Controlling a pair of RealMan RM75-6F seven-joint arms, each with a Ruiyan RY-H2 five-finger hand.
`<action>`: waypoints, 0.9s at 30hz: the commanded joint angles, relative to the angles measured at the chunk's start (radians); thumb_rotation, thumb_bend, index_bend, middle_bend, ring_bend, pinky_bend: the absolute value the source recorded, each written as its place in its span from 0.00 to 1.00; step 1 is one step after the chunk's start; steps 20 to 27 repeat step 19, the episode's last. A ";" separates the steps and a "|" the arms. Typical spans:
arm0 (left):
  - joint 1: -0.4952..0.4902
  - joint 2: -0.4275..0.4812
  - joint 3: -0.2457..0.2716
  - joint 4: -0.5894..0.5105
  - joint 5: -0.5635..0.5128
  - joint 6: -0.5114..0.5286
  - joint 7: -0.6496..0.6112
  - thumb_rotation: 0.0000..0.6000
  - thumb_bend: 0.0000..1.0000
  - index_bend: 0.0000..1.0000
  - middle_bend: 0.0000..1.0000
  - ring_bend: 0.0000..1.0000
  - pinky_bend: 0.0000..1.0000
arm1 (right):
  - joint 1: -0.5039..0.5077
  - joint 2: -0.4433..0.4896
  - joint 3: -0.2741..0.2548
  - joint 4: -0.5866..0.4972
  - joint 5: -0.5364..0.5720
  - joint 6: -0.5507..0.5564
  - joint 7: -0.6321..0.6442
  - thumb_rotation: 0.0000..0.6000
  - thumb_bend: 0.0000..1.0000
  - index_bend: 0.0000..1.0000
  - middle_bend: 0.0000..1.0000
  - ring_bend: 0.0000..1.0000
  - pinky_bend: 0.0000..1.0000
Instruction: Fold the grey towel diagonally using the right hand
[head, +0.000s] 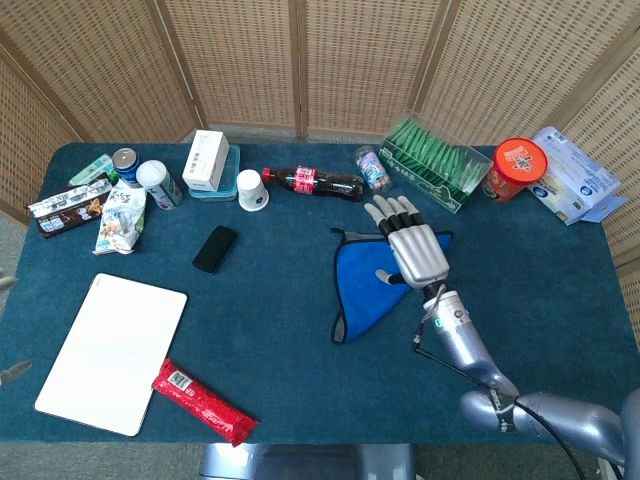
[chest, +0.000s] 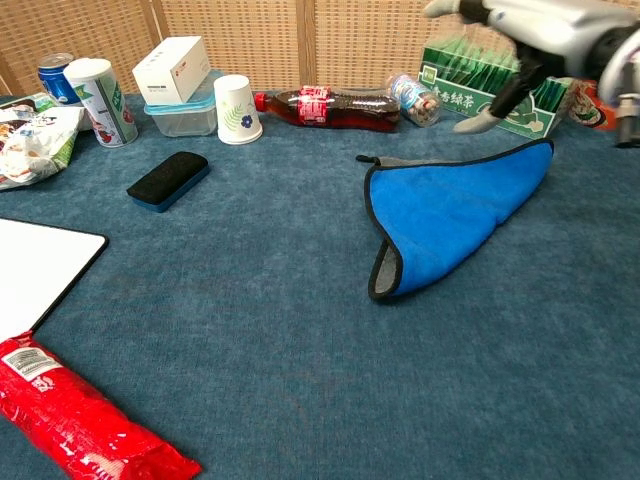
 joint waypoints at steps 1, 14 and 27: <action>0.000 0.000 0.001 -0.004 0.005 0.001 0.005 1.00 0.11 0.11 0.00 0.00 0.00 | -0.098 0.070 -0.048 -0.016 -0.120 0.104 0.136 1.00 0.00 0.00 0.00 0.00 0.09; -0.004 -0.010 0.000 -0.028 -0.006 -0.008 0.066 1.00 0.11 0.11 0.00 0.00 0.00 | -0.345 0.197 -0.166 0.082 -0.327 0.374 0.363 1.00 0.00 0.06 0.00 0.00 0.09; -0.007 -0.013 0.002 -0.036 -0.003 -0.016 0.086 1.00 0.11 0.11 0.00 0.00 0.00 | -0.443 0.233 -0.216 0.067 -0.333 0.436 0.229 1.00 0.00 0.09 0.00 0.00 0.07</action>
